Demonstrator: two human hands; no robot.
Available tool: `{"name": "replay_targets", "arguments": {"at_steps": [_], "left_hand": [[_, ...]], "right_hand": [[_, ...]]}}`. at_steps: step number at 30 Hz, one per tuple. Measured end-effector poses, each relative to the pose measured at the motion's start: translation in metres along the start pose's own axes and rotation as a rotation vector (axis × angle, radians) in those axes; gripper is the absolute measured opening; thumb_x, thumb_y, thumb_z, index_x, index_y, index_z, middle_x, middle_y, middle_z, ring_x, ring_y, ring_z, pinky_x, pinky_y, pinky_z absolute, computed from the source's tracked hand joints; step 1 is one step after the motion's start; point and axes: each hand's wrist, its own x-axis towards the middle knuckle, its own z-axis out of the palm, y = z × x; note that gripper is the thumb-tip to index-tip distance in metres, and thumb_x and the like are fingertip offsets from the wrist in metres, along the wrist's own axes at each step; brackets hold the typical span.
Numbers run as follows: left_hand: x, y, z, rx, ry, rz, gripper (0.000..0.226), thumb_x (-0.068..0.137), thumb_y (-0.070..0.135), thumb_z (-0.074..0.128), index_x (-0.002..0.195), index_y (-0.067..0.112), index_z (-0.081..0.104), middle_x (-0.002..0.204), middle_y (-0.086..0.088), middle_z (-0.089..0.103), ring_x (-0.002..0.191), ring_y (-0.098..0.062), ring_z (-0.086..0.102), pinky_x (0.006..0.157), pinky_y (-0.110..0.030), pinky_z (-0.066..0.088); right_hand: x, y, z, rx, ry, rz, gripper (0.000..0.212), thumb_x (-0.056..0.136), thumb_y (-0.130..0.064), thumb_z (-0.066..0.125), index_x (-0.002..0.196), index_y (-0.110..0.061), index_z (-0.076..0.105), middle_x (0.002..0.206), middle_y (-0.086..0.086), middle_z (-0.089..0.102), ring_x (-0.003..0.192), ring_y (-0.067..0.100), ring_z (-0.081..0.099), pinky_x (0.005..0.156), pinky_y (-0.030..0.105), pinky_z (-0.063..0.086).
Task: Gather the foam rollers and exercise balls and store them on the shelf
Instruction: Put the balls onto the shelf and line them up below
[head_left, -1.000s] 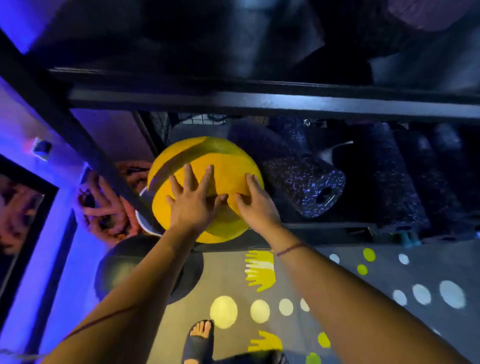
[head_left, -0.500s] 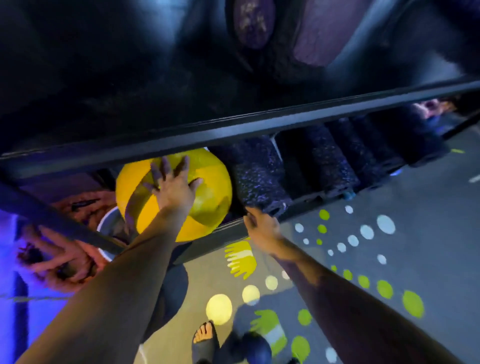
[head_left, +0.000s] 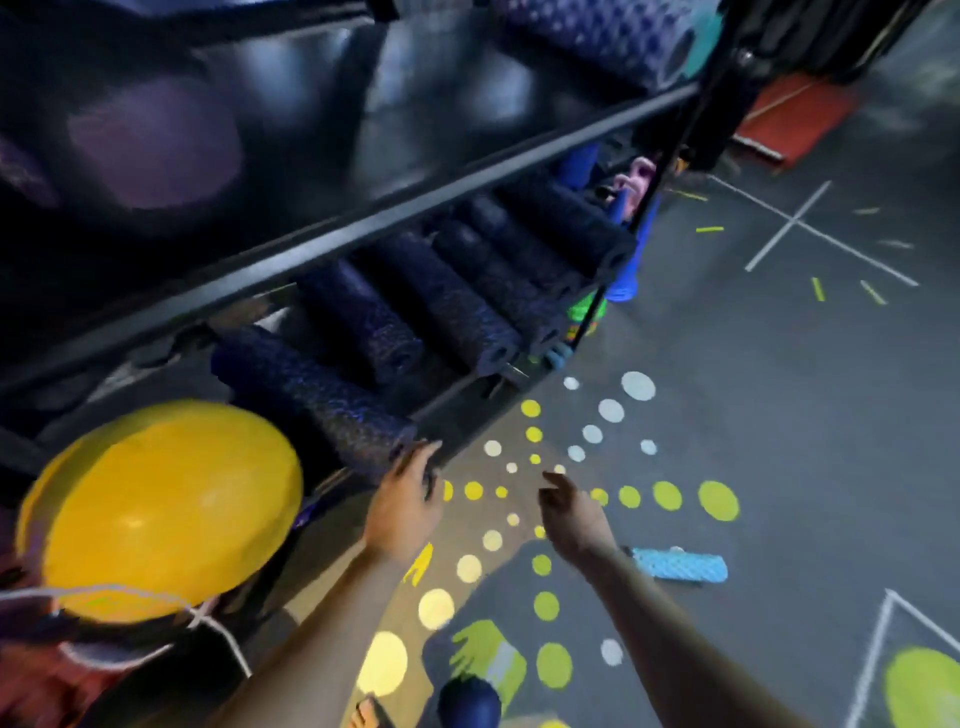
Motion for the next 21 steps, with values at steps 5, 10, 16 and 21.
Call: {"name": "replay_targets", "arguments": {"at_steps": [5, 10, 16, 21], "left_hand": [[-0.027, 0.1, 0.115, 0.01, -0.223, -0.104, 0.037, 0.095, 0.016, 0.061, 0.132, 0.025, 0.063, 0.121, -0.002, 0.071, 0.112, -0.025, 0.065, 0.092, -0.033, 0.048], [-0.079, 0.181, 0.244, -0.07, -0.416, -0.182, 0.036, 0.096, 0.021, 0.06, 0.13, 0.031, 0.062, 0.123, 0.0, 0.07, 0.108, -0.016, 0.068, 0.094, -0.034, 0.054], [-0.122, 0.239, 0.351, -0.194, -0.547, -0.329, 0.035, 0.096, 0.017, 0.061, 0.13, 0.025, 0.064, 0.126, 0.006, 0.068, 0.111, -0.011, 0.064, 0.09, -0.016, 0.047], [-0.111, 0.23, 0.396, -0.256, -0.581, -0.489, 0.032, 0.098, 0.015, 0.059, 0.129, 0.025, 0.064, 0.12, 0.007, 0.067, 0.1, -0.002, 0.061, 0.071, 0.001, 0.04]], "right_hand": [[-0.01, 0.148, -0.075, 0.052, 0.03, 0.124, 0.042, 0.103, -0.02, 0.042, 0.144, -0.02, 0.052, 0.133, 0.019, 0.064, 0.123, 0.041, 0.057, 0.096, 0.036, 0.044], [-0.024, 0.29, -0.138, 0.107, -0.001, 0.257, 0.04, 0.103, -0.023, 0.041, 0.142, -0.018, 0.051, 0.134, 0.018, 0.064, 0.127, 0.039, 0.056, 0.102, 0.037, 0.042], [-0.007, 0.396, -0.189, 0.088, -0.015, 0.391, 0.047, 0.099, -0.023, 0.042, 0.145, -0.018, 0.049, 0.141, 0.018, 0.059, 0.13, 0.039, 0.054, 0.105, 0.037, 0.042], [0.049, 0.432, -0.186, 0.028, -0.101, 0.392, 0.042, 0.101, -0.024, 0.045, 0.142, -0.016, 0.05, 0.138, 0.014, 0.062, 0.129, 0.038, 0.055, 0.107, 0.039, 0.043]]}}
